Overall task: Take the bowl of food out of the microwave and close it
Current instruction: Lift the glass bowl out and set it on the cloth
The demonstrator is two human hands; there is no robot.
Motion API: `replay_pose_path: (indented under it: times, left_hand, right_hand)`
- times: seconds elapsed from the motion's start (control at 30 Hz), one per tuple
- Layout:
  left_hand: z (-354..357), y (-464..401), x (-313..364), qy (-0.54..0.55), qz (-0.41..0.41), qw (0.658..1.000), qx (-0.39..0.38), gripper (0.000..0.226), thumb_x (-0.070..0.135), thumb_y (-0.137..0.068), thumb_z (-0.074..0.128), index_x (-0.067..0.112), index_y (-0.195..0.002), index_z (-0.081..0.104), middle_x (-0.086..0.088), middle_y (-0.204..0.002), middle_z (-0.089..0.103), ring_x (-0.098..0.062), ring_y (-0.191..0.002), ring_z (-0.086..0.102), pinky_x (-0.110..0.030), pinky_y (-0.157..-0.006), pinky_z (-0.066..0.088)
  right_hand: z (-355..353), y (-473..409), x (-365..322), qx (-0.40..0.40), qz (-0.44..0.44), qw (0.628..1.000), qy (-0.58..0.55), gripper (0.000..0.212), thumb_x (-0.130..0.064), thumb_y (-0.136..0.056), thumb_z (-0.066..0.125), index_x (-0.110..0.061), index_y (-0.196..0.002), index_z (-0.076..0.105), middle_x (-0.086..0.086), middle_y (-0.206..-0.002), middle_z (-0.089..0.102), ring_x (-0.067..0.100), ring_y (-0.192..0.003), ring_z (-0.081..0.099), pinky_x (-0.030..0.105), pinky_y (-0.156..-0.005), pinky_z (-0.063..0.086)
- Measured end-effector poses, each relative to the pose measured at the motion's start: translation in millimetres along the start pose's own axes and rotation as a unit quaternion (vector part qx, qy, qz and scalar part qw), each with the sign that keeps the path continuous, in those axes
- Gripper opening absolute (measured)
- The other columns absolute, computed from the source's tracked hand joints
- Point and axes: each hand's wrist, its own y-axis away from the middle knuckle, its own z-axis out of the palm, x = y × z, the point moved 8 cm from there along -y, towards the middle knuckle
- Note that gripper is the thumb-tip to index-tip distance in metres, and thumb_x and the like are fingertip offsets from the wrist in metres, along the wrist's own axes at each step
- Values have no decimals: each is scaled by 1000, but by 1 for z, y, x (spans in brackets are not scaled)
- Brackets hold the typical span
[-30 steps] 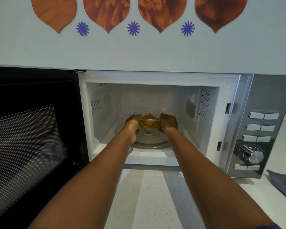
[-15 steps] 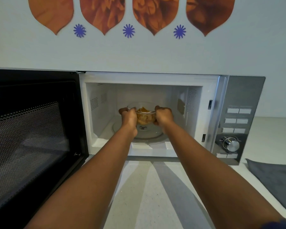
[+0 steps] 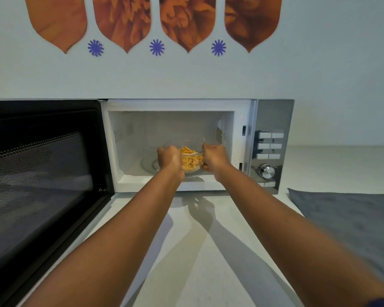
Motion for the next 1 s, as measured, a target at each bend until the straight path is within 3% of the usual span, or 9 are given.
replay_pose_path:
  times: [0.07,0.2,0.3,0.4,0.47,0.6,0.77,1.0]
  left_hand:
    - [5,19,-3,-4,-9,1000,-15,58,5,-82,27,11,-137,43,-16,-135,54,-38,-111,59,-48,-90,54]
    - [16,43,1,-5,-1,1000,-18,56,4,-79,28,9,-132,46,-17,-134,52,-38,-108,60,-53,-85,56]
    - [30,78,4,-14,8,999,-35,49,1,-83,29,8,-130,39,-18,-137,46,-38,-113,57,-51,-88,55]
    - [45,110,2,-34,20,998,-47,44,0,-89,27,5,-133,31,-16,-140,39,-36,-116,53,-40,-91,52]
    - [58,128,-1,-51,26,997,-61,45,2,-92,29,4,-136,29,-14,-143,35,-34,-119,49,-37,-90,47]
    - [82,153,-8,-83,33,993,-75,44,5,-95,33,5,-138,25,-13,-148,28,-35,-126,43,-41,-104,42]
    - [119,173,-21,-73,28,989,-126,58,3,-94,35,14,-147,14,-8,-152,24,-33,-129,41,-43,-103,46]
    - [187,203,-56,-36,1,973,-229,61,1,-89,38,21,-143,21,-12,-146,35,-34,-125,48,-47,-98,50]
  right_hand:
    - [-18,15,-2,10,4,1000,-10,25,-20,-83,42,-14,-60,52,21,-93,68,38,-95,66,54,-85,56]
    - [-39,31,-8,15,10,1000,-8,21,-21,-84,41,-14,-68,51,20,-103,68,35,-95,66,48,-85,57]
    - [-66,44,-14,39,11,999,-3,26,-20,-88,40,-14,-63,47,15,-92,63,34,-97,66,45,-85,58]
    - [-95,50,-19,71,1,997,6,28,-20,-88,41,-13,-61,48,14,-87,61,34,-96,66,47,-86,57]
    - [-118,55,-22,101,-7,995,26,26,-23,-88,42,-8,-70,56,13,-87,60,32,-90,64,48,-87,57]
    - [-160,66,-26,173,-39,982,58,32,-31,-84,44,-10,-96,65,14,-102,68,35,-94,63,48,-89,54]
    - [-204,78,-27,224,-58,971,54,23,-28,-84,43,-20,-70,59,10,-87,64,34,-91,64,50,-87,55]
    - [-283,88,-16,303,-40,950,64,29,-27,-82,43,-18,-61,61,8,-80,64,34,-88,65,50,-87,55]
